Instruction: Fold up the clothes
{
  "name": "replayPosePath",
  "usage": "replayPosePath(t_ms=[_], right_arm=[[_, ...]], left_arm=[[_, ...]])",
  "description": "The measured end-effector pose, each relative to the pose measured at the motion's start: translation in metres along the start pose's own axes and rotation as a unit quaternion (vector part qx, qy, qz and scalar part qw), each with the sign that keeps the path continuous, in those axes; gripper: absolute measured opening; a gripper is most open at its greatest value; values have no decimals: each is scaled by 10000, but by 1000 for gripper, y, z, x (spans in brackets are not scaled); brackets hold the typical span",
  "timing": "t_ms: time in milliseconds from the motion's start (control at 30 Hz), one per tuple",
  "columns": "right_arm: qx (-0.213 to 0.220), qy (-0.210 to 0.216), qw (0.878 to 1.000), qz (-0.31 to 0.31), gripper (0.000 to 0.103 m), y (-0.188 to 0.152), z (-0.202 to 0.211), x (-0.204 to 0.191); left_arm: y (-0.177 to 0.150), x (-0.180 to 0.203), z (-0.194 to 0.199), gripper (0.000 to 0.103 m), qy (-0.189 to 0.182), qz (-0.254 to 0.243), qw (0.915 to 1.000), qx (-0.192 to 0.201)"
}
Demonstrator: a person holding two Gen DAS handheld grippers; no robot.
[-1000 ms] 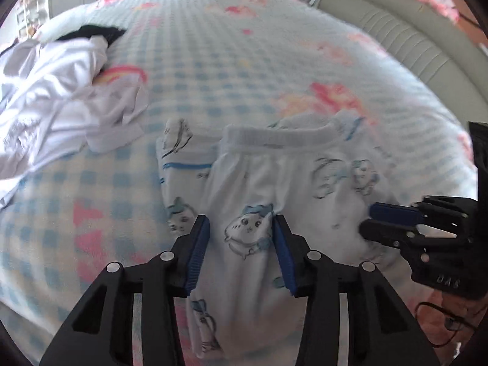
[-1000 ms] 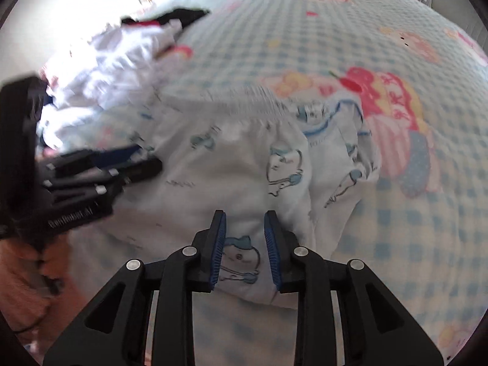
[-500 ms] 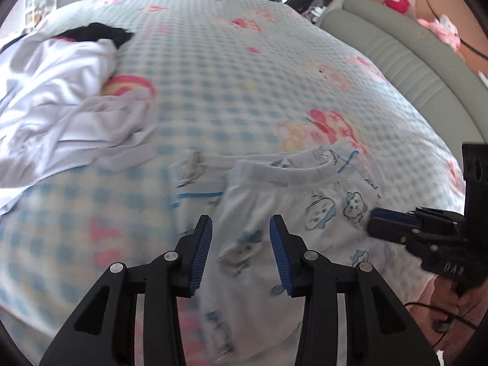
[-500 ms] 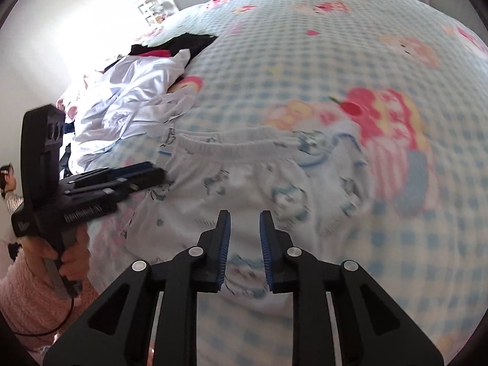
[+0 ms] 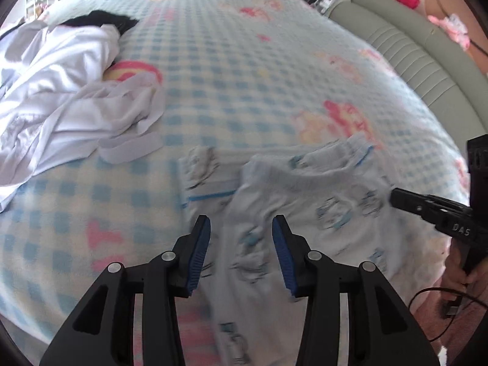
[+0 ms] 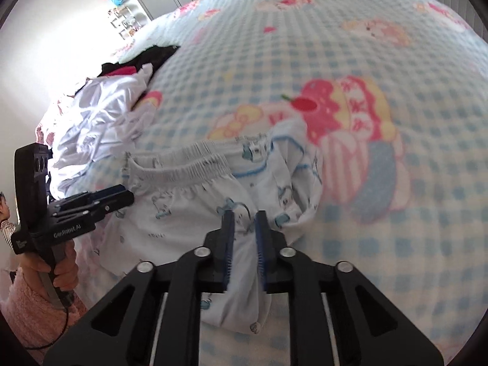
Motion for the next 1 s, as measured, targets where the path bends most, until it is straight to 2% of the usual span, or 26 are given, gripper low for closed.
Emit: replayPosePath(t_ms=[67,133,233,333,400,500,633,700,733,800,833,900,1000], right_arm=[[-72,17,9999,71,22,2,-6,-2],[-144,33,9998,143,22,4,-11,-5],[-204,-266,9994,108,9,-3,-14,10],[33,-247,9995,-189,11,-5,12,26],[186,-222,9989,-377,14,-6,29,35],[338,-88,9980,-530,21,-7,42,36],[246,-140,9991,-308,21,-12,38,28],[270,-229,9990,-275,20,-13,44,29],[282,-273,9989,-258,24,-14,47,29],[306,-361,9986,-225,26,-16,52,30],[319,-406,9985,-208,26,-17,55,31],[343,-494,9980,-174,27,-19,61,31],[350,-605,9975,-119,27,-22,68,32]], left_arm=[[0,12,-2,44,-103,-44,9999,65],[-3,11,-15,44,170,-89,9998,15],[-7,-14,-24,46,457,239,9985,-164],[-11,-29,-13,45,279,557,9979,-195],[-14,-29,-1,44,327,454,9983,-141],[-15,-13,5,44,119,271,9995,-85],[-27,4,5,44,131,241,9996,-96],[-39,-5,7,44,302,270,9991,-118],[-43,-11,7,44,428,268,9986,-153],[-50,-27,8,46,825,219,9957,-350],[-53,-31,14,46,880,216,9949,-440],[-53,-30,32,45,689,374,9963,-359],[-55,-15,38,45,473,280,9982,-255]])
Point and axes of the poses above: each gripper's, at about its wrist camera, not at the fingertips, and z roughly against the way its jaws point, x to its right, y to its top, the point moved 10 cm from there along -z, roughly the way its jaws point, and after that the axes turned 9 degrees about y, right-handed, at the moved point
